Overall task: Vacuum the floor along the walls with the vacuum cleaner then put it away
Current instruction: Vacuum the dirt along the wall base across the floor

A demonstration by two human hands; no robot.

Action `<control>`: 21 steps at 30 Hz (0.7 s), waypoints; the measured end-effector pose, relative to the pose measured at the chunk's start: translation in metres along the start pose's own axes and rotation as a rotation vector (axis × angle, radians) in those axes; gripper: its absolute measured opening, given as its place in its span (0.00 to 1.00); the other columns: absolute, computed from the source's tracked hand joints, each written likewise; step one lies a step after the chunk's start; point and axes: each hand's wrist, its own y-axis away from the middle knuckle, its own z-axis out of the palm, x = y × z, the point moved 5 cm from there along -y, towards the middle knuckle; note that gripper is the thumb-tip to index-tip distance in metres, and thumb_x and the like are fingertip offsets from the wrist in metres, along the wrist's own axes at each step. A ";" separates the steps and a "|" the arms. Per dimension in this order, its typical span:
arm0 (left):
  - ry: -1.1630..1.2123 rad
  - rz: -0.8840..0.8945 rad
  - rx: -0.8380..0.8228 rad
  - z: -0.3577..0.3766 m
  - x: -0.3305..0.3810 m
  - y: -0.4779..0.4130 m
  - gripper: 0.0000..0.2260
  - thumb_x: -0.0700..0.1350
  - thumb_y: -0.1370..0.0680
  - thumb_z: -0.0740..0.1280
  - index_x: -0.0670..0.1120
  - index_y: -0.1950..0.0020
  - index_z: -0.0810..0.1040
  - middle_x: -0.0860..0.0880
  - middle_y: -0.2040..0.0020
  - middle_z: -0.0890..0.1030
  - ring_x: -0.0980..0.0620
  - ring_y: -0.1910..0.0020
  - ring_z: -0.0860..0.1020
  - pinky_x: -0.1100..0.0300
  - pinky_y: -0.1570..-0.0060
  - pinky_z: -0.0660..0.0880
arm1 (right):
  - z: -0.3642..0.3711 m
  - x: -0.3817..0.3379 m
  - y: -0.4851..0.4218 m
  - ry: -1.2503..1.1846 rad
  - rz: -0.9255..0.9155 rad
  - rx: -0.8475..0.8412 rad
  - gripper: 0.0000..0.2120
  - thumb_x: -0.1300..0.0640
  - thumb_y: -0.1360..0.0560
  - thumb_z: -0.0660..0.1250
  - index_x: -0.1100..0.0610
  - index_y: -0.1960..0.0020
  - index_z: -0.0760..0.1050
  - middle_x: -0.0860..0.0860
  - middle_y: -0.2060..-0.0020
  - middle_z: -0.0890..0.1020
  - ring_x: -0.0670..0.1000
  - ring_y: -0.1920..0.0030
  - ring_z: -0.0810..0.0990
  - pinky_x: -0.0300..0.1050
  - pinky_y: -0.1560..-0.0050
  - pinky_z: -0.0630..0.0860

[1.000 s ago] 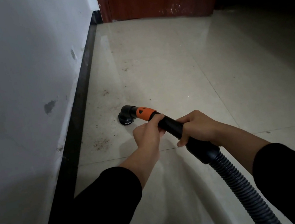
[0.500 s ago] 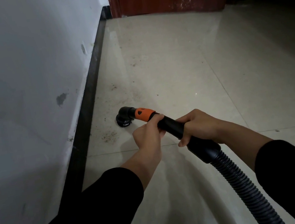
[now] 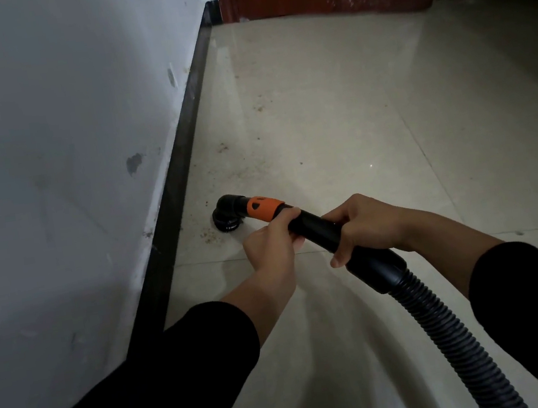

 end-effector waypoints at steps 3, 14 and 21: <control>0.000 -0.007 -0.015 -0.005 0.000 0.002 0.03 0.36 0.29 0.74 0.40 0.61 0.81 0.43 0.63 0.85 0.50 0.61 0.85 0.63 0.62 0.81 | 0.002 -0.004 0.002 0.040 -0.014 -0.016 0.23 0.67 0.37 0.76 0.52 0.45 0.83 0.54 0.62 0.82 0.52 0.63 0.81 0.46 0.55 0.81; -0.009 -0.014 -0.043 -0.023 0.003 0.012 0.02 0.36 0.27 0.73 0.40 0.58 0.81 0.42 0.61 0.85 0.50 0.60 0.85 0.63 0.61 0.81 | 0.012 -0.013 0.007 0.178 -0.064 -0.079 0.21 0.63 0.36 0.78 0.54 0.44 0.82 0.55 0.61 0.84 0.51 0.61 0.83 0.42 0.55 0.79; -0.022 -0.032 -0.022 -0.030 0.003 0.013 0.02 0.37 0.28 0.73 0.41 0.58 0.81 0.44 0.61 0.86 0.51 0.60 0.85 0.62 0.57 0.82 | 0.016 -0.014 0.004 0.179 -0.069 -0.095 0.23 0.64 0.37 0.78 0.53 0.43 0.81 0.55 0.59 0.85 0.52 0.60 0.84 0.43 0.54 0.80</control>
